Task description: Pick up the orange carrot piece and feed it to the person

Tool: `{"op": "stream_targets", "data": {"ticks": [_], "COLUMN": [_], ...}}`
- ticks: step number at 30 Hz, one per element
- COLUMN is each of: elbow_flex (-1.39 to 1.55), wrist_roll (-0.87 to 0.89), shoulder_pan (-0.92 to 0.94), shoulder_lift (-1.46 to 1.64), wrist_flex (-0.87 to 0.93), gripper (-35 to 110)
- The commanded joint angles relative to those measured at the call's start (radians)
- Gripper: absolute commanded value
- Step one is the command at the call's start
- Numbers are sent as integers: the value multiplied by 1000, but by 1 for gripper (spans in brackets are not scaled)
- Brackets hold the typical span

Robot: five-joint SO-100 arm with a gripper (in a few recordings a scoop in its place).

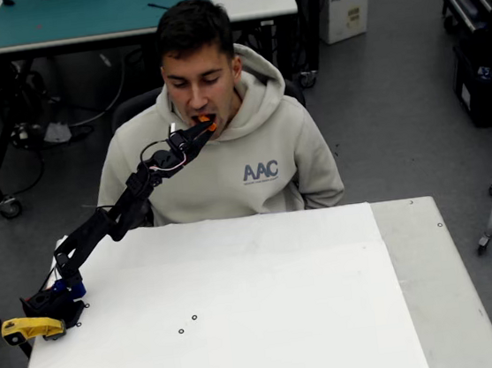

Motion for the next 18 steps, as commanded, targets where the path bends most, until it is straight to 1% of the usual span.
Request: {"op": "stream_targets", "data": {"ticks": [1,9,18], "elbow_flex": [-43,44,46], "wrist_roll": [-8,-8,-6], "shoulder_pan": [-9,-23,-54], "shoulder_lift": [55,57,55], "wrist_flex": [-54,-51,-51], "gripper": [-1,-1,0]}}
